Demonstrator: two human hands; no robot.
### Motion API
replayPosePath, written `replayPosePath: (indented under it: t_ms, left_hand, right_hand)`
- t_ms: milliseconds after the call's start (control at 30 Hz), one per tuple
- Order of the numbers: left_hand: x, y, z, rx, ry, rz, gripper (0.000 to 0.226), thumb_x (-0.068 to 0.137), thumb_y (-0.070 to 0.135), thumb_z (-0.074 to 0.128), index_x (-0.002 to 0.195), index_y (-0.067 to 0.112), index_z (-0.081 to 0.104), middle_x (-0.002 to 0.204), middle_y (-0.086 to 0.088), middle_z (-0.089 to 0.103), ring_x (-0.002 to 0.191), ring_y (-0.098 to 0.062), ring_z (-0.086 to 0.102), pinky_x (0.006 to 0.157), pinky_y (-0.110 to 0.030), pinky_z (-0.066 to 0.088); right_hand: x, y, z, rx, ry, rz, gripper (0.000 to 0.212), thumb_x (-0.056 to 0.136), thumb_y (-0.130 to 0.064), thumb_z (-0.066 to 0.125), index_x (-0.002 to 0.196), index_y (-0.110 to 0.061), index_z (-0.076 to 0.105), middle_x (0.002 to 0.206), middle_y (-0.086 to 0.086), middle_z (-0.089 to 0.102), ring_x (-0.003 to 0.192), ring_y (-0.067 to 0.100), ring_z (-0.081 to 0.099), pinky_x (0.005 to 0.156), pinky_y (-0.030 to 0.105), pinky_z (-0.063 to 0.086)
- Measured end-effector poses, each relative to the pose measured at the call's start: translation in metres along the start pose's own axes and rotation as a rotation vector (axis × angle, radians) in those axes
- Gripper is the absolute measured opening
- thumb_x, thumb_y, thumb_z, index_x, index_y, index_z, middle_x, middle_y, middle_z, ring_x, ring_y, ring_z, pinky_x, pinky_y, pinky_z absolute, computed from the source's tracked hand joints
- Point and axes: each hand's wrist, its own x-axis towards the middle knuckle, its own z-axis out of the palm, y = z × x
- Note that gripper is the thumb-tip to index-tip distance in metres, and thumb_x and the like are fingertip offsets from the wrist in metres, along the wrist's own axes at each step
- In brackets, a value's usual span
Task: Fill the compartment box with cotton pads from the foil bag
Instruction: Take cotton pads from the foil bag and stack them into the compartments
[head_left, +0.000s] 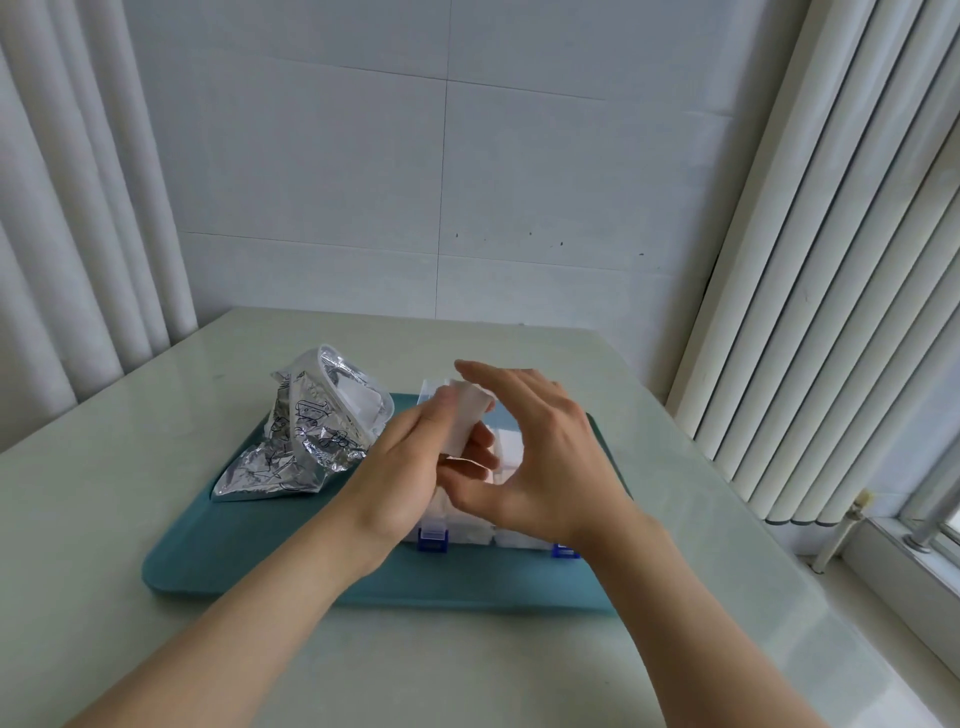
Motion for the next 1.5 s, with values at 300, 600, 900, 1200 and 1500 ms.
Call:
replayPosePath:
  t_ms: [300,600,900,1200,1500]
  left_hand:
    - [0.004,0.004,-0.005,-0.262,-0.028,-0.091,0.045,0.113,0.030,0.040,0.122,0.000,0.072,0.099,-0.019,0.068,0.091,-0.034,0.069,0.089,-0.043,0.056]
    - [0.008,0.001,-0.006,-0.328,0.022,-0.096,0.044,0.115,0.029,0.039,0.122,-0.001,0.071,0.103,-0.013,0.073,0.090,-0.019,0.069,0.088,-0.042,0.062]
    - [0.011,-0.006,-0.014,0.135,0.257,0.103,0.038,0.116,0.025,0.034,0.117,0.009,0.069,0.096,-0.013,0.072,0.084,-0.021,0.076,0.085,-0.040,0.064]
    - [0.012,-0.008,-0.027,0.594,0.340,0.222,0.022,0.113,0.023,0.042,0.111,0.022,0.064,0.095,0.009,0.076,0.082,-0.006,0.066,0.076,-0.029,0.055]
    - [0.015,-0.007,-0.036,0.841,0.420,0.396,0.024,0.101,0.017,0.069,0.123,0.025,0.068,0.088,0.009,0.075,0.064,-0.008,0.073,0.067,-0.030,0.055]
  right_hand:
    - [0.001,-0.004,0.001,0.016,0.031,0.027,0.067,0.078,-0.035,0.086,0.138,-0.019,0.062,0.124,-0.011,0.070,0.112,0.010,0.065,0.098,0.037,0.052]
    - [0.005,0.004,0.004,0.146,0.115,0.069,0.024,0.084,-0.013,0.087,0.105,-0.018,0.076,0.115,-0.012,0.075,0.105,0.002,0.067,0.090,0.011,0.046]
    - [0.012,0.010,-0.008,0.690,0.242,0.393,0.013,0.098,-0.010,0.073,0.108,-0.017,0.077,0.097,0.005,0.078,0.090,0.027,0.074,0.085,0.047,0.062]
    - [0.001,0.056,-0.001,0.209,0.033,0.598,0.021,0.105,-0.011,0.058,0.120,-0.024,0.065,0.087,-0.001,0.068,0.074,0.005,0.059,0.064,0.013,0.043]
    - [-0.002,0.053,0.005,-0.050,-0.064,0.441,0.029,0.096,-0.013,0.073,0.122,-0.026,0.075,0.097,-0.013,0.072,0.090,0.003,0.064,0.083,0.012,0.047]
